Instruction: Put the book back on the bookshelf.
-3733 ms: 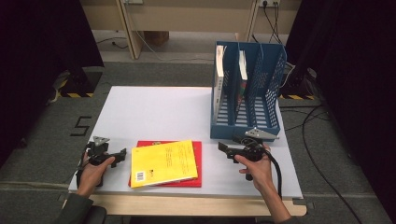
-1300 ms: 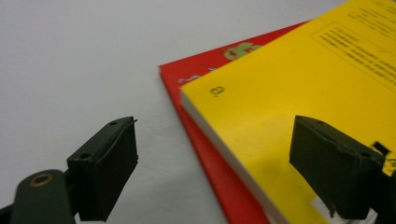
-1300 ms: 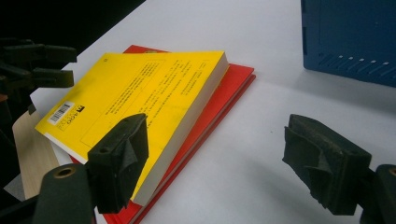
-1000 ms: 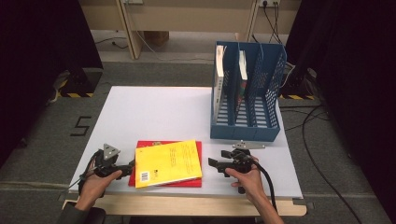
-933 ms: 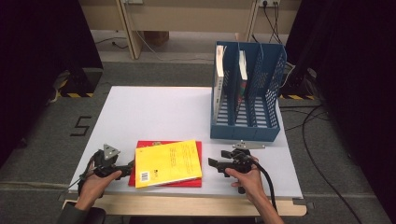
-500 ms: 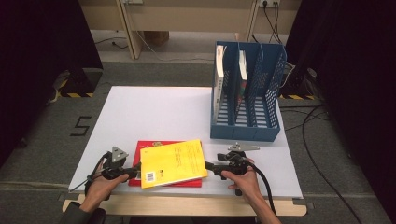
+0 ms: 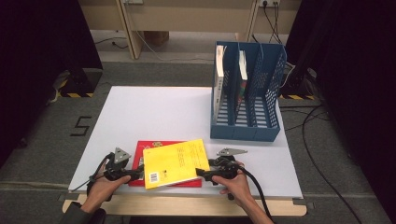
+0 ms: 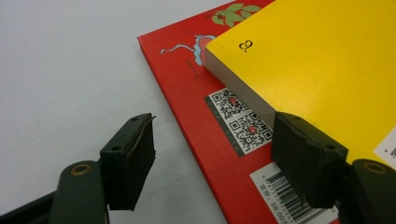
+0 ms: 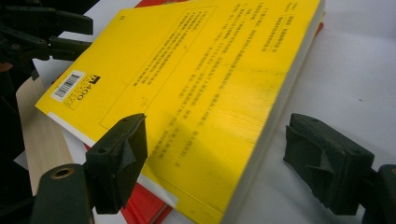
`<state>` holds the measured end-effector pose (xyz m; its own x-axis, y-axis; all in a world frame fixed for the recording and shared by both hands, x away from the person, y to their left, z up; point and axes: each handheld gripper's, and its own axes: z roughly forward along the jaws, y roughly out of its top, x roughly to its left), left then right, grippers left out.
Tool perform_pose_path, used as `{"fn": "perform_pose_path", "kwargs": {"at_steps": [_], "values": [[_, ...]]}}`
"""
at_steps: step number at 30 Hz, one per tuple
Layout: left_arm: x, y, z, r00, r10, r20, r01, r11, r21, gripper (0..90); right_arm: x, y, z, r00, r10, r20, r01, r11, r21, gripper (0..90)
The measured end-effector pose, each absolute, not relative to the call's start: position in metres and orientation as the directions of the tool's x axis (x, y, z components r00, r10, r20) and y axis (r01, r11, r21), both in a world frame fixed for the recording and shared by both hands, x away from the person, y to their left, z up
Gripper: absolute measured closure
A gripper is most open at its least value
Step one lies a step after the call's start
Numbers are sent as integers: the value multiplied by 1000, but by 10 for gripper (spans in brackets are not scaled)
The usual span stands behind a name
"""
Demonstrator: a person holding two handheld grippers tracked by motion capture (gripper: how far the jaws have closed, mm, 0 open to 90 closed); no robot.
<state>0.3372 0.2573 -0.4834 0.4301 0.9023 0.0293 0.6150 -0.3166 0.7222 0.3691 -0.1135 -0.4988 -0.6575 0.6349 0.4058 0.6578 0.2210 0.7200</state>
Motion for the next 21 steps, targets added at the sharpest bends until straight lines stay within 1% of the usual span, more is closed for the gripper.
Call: {"fn": "perform_pose_path", "kwargs": {"at_steps": [4, 8, 10, 11, 12, 14, 15, 18, 21], "values": [[337, 256, -483, 432, 902, 22, 617, -313, 723, 316, 366, -110, -500, -623, 659, 420, 669, 171, 723, 210], [335, 253, -483, 425, 905, 30, 613, -312, 726, 342, 364, -108, -498, -566, 685, 458, 698, 102, 709, 244], [334, 251, -483, 422, 906, 24, 612, -304, 730, 383, 364, -108, -494, -556, 691, 463, 697, 84, 712, 256], [333, 249, -483, 420, 908, 8, 614, -290, 734, 436, 365, -109, -492, -553, 691, 467, 691, 67, 719, 270], [332, 246, -484, 418, 908, 10, 610, -289, 738, 483, 366, -110, -489, -546, 689, 476, 689, 47, 724, 278], [331, 242, -483, 420, 907, 35, 602, -307, 737, 529, 368, -114, -482, -538, 671, 510, 701, 19, 713, 287], [330, 241, -483, 418, 907, 41, 600, -310, 738, 550, 369, -116, -479, -524, 663, 535, 706, -14, 708, 306], [331, 240, -483, 414, 910, 35, 602, -302, 739, 564, 373, -119, -472, -520, 641, 564, 702, -54, 710, 318], [331, 239, -484, 406, 913, 24, 605, -289, 742, 586, 377, -117, -463, -531, 640, 555, 689, -55, 723, 320]]}}
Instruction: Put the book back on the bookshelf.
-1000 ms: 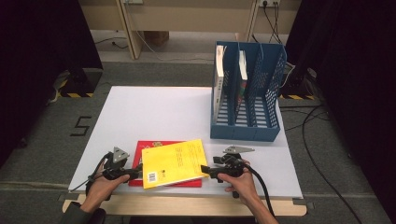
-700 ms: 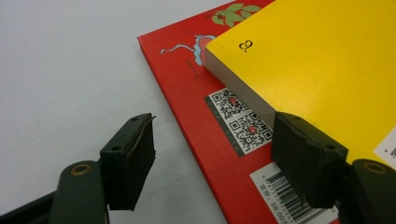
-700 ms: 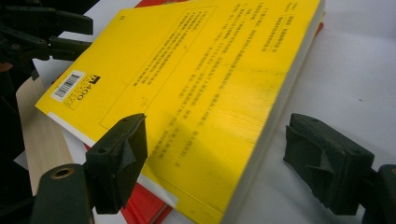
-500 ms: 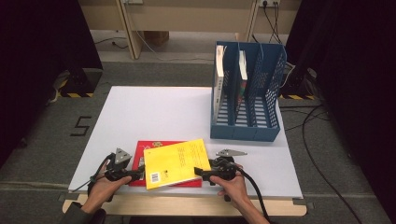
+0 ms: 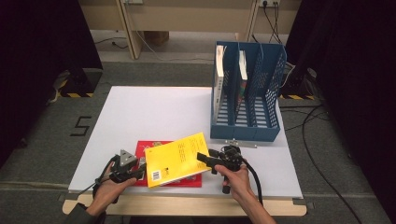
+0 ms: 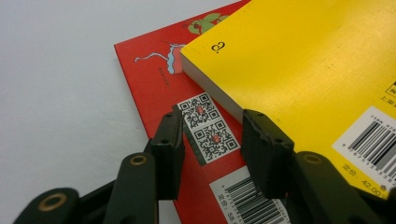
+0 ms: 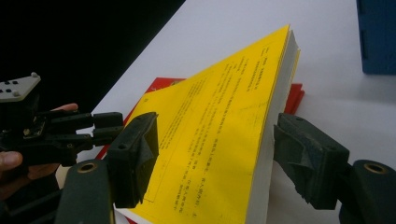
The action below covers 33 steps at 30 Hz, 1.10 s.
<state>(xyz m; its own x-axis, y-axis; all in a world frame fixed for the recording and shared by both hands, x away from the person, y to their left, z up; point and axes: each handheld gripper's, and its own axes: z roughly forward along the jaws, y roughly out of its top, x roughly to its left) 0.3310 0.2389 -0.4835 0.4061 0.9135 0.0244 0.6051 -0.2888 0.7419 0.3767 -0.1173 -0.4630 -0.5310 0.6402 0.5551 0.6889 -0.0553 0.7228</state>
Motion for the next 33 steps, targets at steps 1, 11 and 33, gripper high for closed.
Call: {"fn": "perform_pose_path", "kwargs": {"at_steps": [1, 11, 33], "values": [[331, 238, -484, 404, 914, 18, 606, -283, 744, 612, 379, -115, -452, -552, 637, 538, 670, -45, 741, 327], [334, 223, -486, 382, 924, 28, 593, -269, 759, 595, 392, -82, -376, -653, 632, 417, 556, 26, 831, 364], [338, 211, -489, 406, 914, -17, 586, -246, 772, 158, 375, -26, -364, -827, 496, 264, 391, 172, 904, 630]]}}
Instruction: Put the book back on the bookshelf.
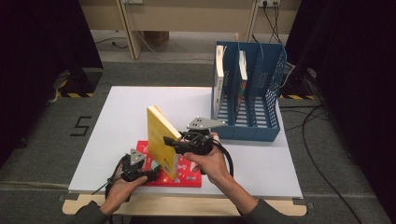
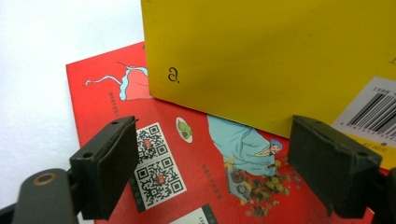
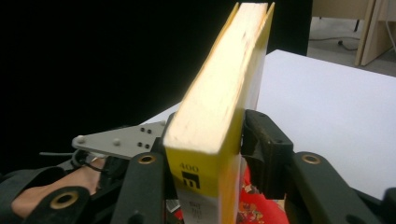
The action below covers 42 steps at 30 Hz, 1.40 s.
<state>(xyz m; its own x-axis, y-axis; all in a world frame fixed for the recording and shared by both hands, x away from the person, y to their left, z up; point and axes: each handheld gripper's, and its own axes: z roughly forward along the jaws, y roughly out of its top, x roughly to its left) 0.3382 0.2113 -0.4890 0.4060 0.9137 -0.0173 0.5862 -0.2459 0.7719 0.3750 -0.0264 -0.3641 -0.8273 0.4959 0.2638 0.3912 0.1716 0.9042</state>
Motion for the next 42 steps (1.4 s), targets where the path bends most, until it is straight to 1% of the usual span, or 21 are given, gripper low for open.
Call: {"fn": "perform_pose_path", "kwargs": {"at_steps": [2, 4, 6, 8, 10, 14, 17, 20, 22, 25, 27, 32, 42], "values": [[339, 215, -489, 403, 915, -17, 591, -246, 768, 157, 376, -26, -369, -823, 492, 282, 396, 144, 907, 636], [340, 219, -489, 393, 919, -14, 594, -243, 767, 157, 376, -25, -371, -823, 505, 262, 374, 134, 918, 647], [341, 223, -489, 384, 923, -14, 593, -234, 771, 156, 377, -24, -374, -820, 506, 268, 369, 110, 923, 655], [343, 228, -488, 371, 928, -18, 592, -221, 775, 156, 381, -24, -374, -833, 501, 234, 337, 124, 933, 683], [344, 234, -487, 356, 934, -25, 595, -206, 777, 154, 386, -24, -373, -834, 502, 229, 331, 124, 935, 730], [348, 244, -487, 330, 943, -38, 600, -178, 780, 154, 405, -27, -367, -822, 472, 318, 406, 93, 909, 738], [351, 251, -487, 310, 949, -60, 605, -149, 782, 153, 418, -30, -368, -788, 473, 394, 471, 52, 881, 740], [354, 259, -486, 285, 956, -69, 603, -123, 788, 153, 434, -41, -371, -731, 471, 494, 550, -21, 835, 741], [356, 265, -486, 270, 960, -73, 606, -110, 787, 153, 435, -44, -370, -726, 471, 502, 557, -26, 830, 740], [359, 273, -486, 246, 966, -83, 609, -87, 789, 153, 435, -53, -363, -725, 489, 486, 543, -30, 839, 740], [360, 277, -486, 233, 968, -91, 608, -71, 791, 153, 433, -61, -356, -740, 505, 444, 509, -10, 861, 740], [362, 282, -486, 216, 971, -102, 610, -52, 791, 152, 428, -87, -341, -735, 546, 401, 474, -9, 880, 737], [366, 286, -487, 211, 973, -98, 622, -56, 781, 152, 421, -139, -336, -690, 611, 388, 454, -51, 889, 738]]}}
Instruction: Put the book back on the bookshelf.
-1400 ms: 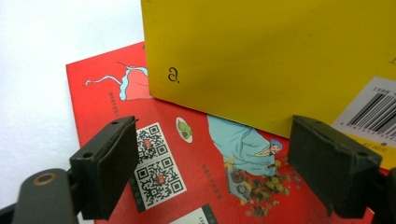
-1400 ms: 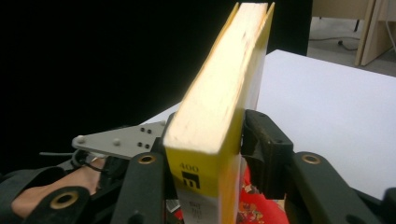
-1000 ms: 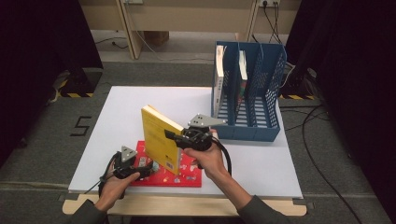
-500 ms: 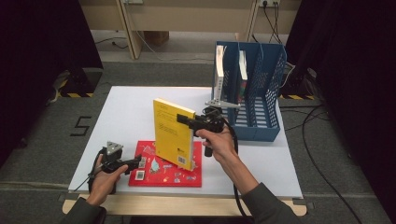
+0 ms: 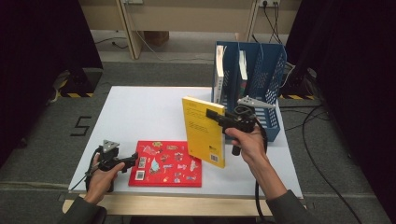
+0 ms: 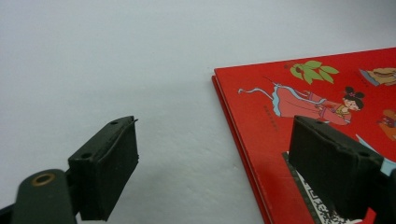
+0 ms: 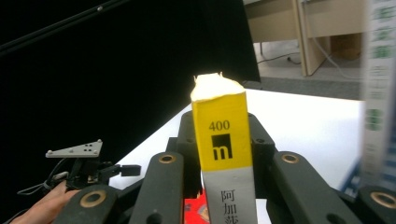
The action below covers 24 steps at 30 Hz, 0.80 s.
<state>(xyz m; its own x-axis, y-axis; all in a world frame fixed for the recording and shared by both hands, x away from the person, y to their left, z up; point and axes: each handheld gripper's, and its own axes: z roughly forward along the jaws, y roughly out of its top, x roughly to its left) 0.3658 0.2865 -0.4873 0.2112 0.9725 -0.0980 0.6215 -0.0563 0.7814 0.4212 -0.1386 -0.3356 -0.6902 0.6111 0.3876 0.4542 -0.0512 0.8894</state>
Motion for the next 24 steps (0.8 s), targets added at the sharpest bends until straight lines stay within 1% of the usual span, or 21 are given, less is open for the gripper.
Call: {"fn": "perform_pose_path", "kwargs": {"at_steps": [9, 11, 13, 24], "values": [[372, 303, -490, 160, 984, -75, 626, -43, 779, 152, 408, -177, -345, -656, 645, 391, 435, -100, 895, 734], [373, 306, -491, 161, 985, -61, 631, -55, 774, 152, 405, -184, -347, -650, 650, 394, 428, -115, 896, 734], [374, 307, -494, 160, 986, -44, 640, -70, 765, 152, 401, -188, -350, -653, 658, 375, 415, -104, 904, 734], [375, 307, -499, 183, 983, -29, 668, -102, 737, 152, 375, -204, -364, -668, 658, 347, 377, -103, 920, 708]]}}
